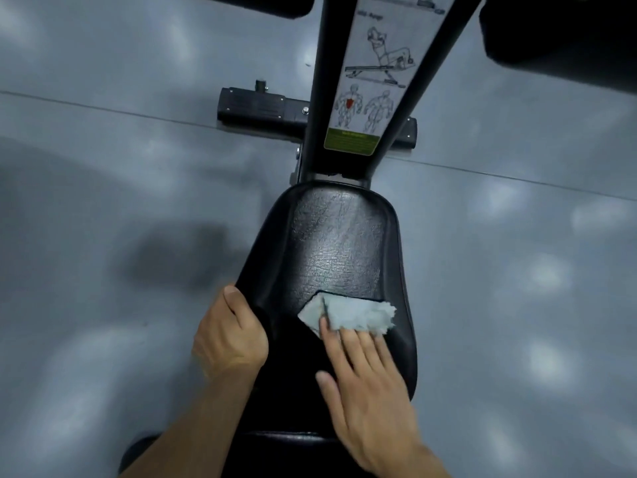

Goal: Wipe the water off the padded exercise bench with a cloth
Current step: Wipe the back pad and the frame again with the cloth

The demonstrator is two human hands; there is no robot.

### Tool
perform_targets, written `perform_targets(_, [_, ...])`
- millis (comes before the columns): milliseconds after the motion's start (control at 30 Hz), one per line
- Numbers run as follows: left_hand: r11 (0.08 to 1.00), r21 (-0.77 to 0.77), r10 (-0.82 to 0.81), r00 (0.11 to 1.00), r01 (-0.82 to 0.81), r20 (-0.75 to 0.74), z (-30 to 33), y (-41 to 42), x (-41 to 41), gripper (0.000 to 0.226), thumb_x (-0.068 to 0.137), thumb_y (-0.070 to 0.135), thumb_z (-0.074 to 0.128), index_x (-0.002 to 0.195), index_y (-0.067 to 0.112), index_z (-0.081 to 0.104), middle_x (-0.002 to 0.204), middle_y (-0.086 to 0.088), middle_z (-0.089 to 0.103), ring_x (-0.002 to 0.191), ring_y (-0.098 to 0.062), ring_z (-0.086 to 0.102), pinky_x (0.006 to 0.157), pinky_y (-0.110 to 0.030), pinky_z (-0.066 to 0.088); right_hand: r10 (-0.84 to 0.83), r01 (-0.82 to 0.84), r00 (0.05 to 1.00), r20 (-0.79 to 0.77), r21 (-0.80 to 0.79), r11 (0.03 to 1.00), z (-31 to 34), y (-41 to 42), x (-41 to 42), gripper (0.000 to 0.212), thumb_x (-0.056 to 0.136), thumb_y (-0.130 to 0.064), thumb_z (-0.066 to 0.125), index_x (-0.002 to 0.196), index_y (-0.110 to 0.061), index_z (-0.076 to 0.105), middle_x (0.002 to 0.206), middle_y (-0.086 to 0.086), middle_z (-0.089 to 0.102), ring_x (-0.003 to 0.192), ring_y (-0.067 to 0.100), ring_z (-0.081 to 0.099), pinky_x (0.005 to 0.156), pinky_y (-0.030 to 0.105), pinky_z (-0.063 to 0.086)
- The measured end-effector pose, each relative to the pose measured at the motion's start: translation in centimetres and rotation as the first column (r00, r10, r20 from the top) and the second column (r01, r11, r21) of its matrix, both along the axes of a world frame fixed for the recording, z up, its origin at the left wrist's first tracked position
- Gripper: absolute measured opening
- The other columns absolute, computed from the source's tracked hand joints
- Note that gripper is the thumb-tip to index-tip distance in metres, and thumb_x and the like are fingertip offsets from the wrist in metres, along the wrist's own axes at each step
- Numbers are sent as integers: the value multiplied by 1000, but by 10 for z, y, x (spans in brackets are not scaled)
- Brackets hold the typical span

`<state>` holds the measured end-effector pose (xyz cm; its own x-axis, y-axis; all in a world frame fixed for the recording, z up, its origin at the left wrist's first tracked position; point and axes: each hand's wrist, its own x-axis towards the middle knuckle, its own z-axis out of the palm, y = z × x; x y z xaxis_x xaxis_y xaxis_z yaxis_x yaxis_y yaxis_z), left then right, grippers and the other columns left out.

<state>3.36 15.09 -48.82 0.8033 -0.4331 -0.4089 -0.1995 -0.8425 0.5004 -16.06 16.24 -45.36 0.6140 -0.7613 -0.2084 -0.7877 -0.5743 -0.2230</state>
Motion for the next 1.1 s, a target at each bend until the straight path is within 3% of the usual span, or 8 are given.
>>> perform_targets(100, [1000, -4, -21, 999, 22, 33, -3, 0, -1, 63, 101, 45, 14, 119, 13, 65, 121, -24, 67, 107, -49, 60, 92, -50, 44, -68, 67, 997, -23, -32, 997, -6, -60, 7, 63, 107, -43, 31, 163, -19, 15, 152, 6, 44, 139, 29, 43, 124, 42, 21])
perform_targets(200, [999, -38, -22, 999, 24, 48, -1, 0, -1, 68, 94, 45, 11, 118, 12, 65, 117, -23, 67, 104, -48, 60, 86, -47, 41, -278, 286, 953, 120, -61, 956, -1, -119, 41, 65, 109, -43, 31, 164, -15, 10, 170, 10, 12, 157, 26, 9, 128, 43, 12])
perform_targets(267, [999, -43, -30, 999, 31, 42, -2, 0, -1, 67, 94, 45, 11, 117, 12, 65, 114, -22, 68, 102, -47, 60, 82, -44, 38, -307, 314, 945, 115, -54, 948, -2, -106, 43, 67, 108, -43, 29, 163, -12, 9, 171, 10, -2, 158, 24, -5, 128, 46, 13])
perform_targets(467, [999, -40, -30, 999, 31, 19, -6, 2, 2, 52, 94, 39, 13, 100, 17, 61, 93, -15, 67, 76, -33, 50, 72, -39, 35, -30, 30, 1000, 4, 3, 1000, -8, 30, -18, 67, 100, -41, 40, 159, -10, 30, 169, 11, 17, 155, 29, 22, 113, 50, 31])
perform_targets(767, [998, -26, -48, 997, 49, 56, -8, 2, 3, 59, 95, 46, 12, 105, 20, 64, 93, -17, 68, 87, -44, 61, 73, -40, 37, -98, 103, 993, 68, -73, 992, 0, -125, 88, 64, 108, -41, 27, 163, -13, 12, 171, 9, 2, 158, 23, -6, 128, 47, 2])
perform_targets(900, [998, 0, -57, 996, 57, 68, -8, 1, 3, 54, 94, 45, 13, 95, 18, 59, 83, -14, 64, 84, -44, 61, 69, -39, 34, 305, -305, 952, -20, -24, 952, -2, -52, 49, 66, 106, -43, 37, 163, -15, 18, 171, 7, 4, 158, 23, 0, 124, 48, 16])
perform_targets(1000, [998, 0, -65, 995, 66, 74, -7, 0, 3, 53, 94, 44, 11, 93, 20, 58, 78, -4, 60, 75, -36, 56, 68, -39, 36, 488, -489, 872, -37, -29, 872, -4, -68, 17, 63, 107, -40, 37, 163, -21, 17, 172, 0, 7, 158, 17, 4, 124, 46, 17])
perform_targets(1100, [998, 24, -65, 992, 63, 107, -7, -1, 1, 40, 96, 37, 14, 87, 22, 50, 74, -1, 49, 69, -29, 43, 68, -39, 34, 245, -243, 969, 7, -102, 965, -2, -126, 41, 59, 108, -37, 31, 163, -21, 17, 171, 0, 8, 158, 17, 5, 127, 48, 13])
